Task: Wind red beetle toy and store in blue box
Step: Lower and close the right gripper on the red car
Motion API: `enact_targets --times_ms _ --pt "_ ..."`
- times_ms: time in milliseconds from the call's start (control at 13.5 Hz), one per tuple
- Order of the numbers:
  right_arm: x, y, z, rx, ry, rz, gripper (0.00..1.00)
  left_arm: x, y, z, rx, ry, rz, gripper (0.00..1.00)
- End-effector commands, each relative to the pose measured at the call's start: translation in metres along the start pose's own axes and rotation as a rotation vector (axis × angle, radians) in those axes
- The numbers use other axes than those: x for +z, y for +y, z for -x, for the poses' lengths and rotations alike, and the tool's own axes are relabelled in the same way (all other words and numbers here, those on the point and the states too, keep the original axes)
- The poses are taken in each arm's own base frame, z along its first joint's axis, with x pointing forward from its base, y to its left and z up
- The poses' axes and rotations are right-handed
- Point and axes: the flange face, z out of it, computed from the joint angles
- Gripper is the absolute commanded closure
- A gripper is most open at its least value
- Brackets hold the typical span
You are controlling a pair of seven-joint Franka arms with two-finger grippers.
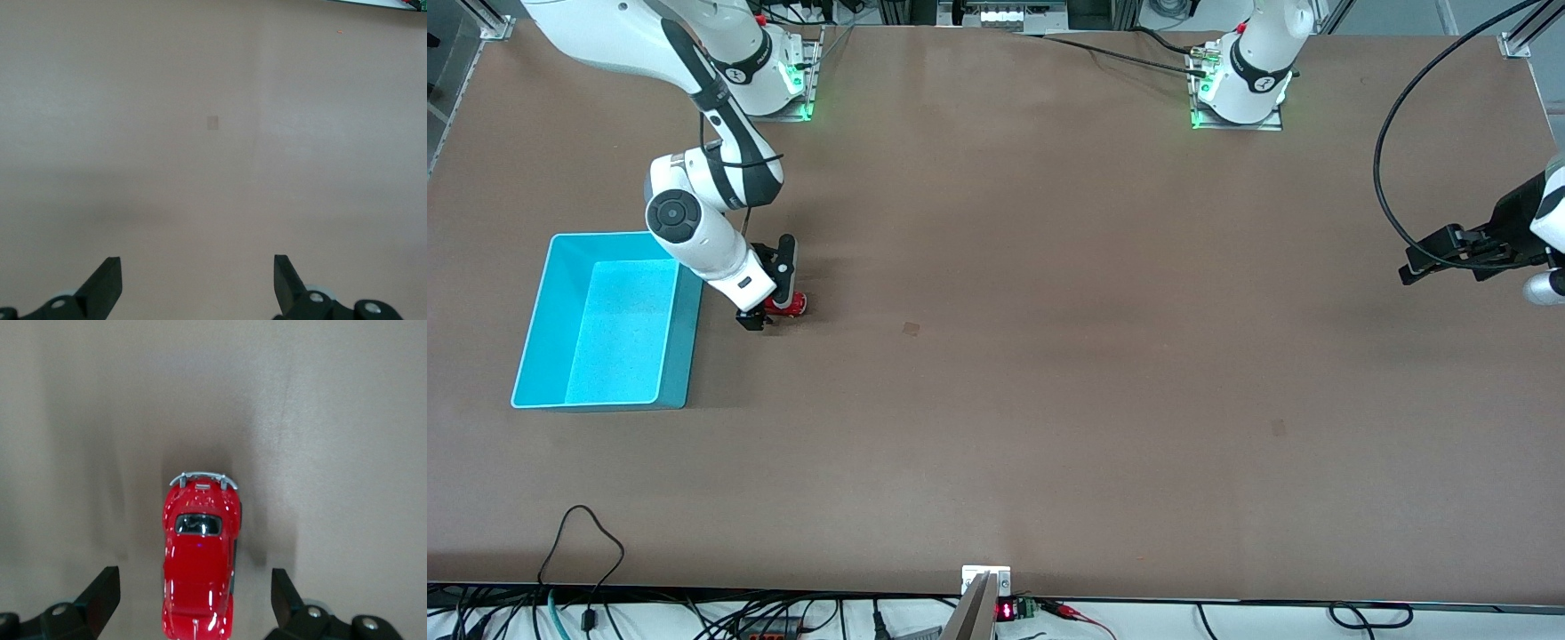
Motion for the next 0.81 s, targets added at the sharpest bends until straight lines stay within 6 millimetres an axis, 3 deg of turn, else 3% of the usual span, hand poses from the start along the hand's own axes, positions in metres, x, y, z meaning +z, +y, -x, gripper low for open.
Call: enact_targets --times_ms 0,148,296,443,517,739 --pt "0.004 -0.002 0.0 -0.023 0.001 0.004 0.01 -0.007 0.002 0.003 0.011 0.013 0.018 0.0" --pt "0.006 -0.002 0.0 -0.009 0.001 0.001 0.29 -0.007 0.004 0.003 0.014 0.013 0.018 0.0" --pt "0.005 -0.002 -0.001 -0.01 0.001 0.001 0.64 -0.008 0.004 0.004 0.015 0.013 0.02 0.0" --pt "0.003 -0.001 -0.003 -0.01 0.003 0.005 0.91 -0.007 0.004 0.003 0.015 0.013 0.021 0.0" --pt "0.001 0.0 -0.003 -0.007 0.004 0.008 1.0 -0.007 0.004 0.003 0.015 0.013 0.021 0.0" --pt "-0.017 0.004 -0.004 0.014 0.006 0.034 1.0 -0.006 0.009 0.005 0.025 0.005 0.017 0.0"
